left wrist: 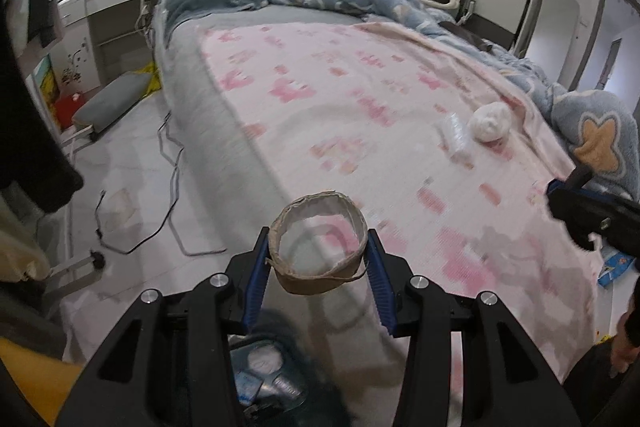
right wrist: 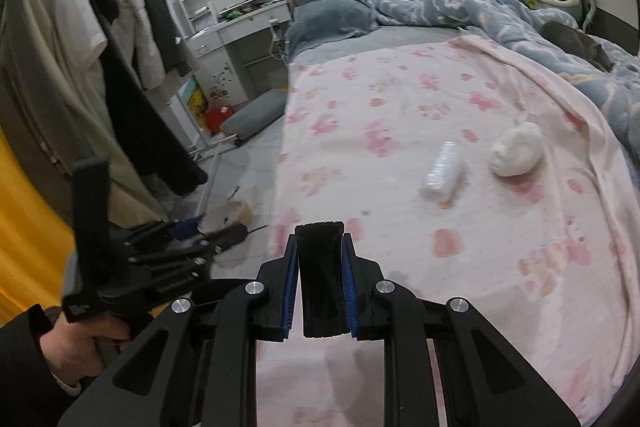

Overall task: Collect trash
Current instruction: 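Carry the tape roll in the left tool and clip in the right tool to the bin, then open the left tool to drop the tape roll into the bin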

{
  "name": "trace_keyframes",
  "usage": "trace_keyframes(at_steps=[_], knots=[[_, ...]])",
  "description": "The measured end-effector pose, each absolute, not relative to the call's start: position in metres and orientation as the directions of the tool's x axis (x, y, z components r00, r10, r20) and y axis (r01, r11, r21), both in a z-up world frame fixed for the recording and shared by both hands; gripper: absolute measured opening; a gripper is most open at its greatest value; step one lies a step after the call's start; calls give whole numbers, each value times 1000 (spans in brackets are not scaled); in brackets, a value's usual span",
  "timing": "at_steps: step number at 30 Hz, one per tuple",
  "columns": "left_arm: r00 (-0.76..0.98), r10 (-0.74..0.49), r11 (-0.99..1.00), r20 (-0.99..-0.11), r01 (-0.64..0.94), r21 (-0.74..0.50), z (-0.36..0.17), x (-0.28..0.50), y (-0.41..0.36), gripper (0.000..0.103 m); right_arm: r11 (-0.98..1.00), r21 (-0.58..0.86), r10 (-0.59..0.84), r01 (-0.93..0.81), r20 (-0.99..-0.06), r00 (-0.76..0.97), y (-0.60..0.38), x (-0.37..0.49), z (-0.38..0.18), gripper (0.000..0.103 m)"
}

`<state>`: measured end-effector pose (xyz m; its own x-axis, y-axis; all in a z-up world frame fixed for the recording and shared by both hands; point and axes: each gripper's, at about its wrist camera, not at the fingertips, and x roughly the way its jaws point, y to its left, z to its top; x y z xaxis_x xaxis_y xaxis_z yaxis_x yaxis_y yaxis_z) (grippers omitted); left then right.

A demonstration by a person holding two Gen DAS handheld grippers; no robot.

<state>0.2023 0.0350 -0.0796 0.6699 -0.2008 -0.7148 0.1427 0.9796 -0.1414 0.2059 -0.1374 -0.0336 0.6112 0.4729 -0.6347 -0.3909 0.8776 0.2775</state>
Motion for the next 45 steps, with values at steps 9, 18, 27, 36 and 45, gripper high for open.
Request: trace_keyframes(at_steps=[9,18,27,36,45], knots=[[607,-137,990,-783,75,-116,-108,181,75,48,858,279,501,-431,-635,588,-92,182,-29,20],[474,-102,994,-875,11,-110,-156,173,107,49,834,278,529,-477,-650,546,-51,178,-33,20],[327,-141,989,-935,-3,-150,-203,162,119,49,807,266,544,-528,-683,488,-9,181,-47,20],[249,-168,984,-954,-16,-178,-220,148,142,65,798,247,533,-550,-714,454,20,187,-61,20],[286,-157,983,-945,-43,-176,-206,137,168,66,792,219,497,-571,-774,393,51,194,-87,20]])
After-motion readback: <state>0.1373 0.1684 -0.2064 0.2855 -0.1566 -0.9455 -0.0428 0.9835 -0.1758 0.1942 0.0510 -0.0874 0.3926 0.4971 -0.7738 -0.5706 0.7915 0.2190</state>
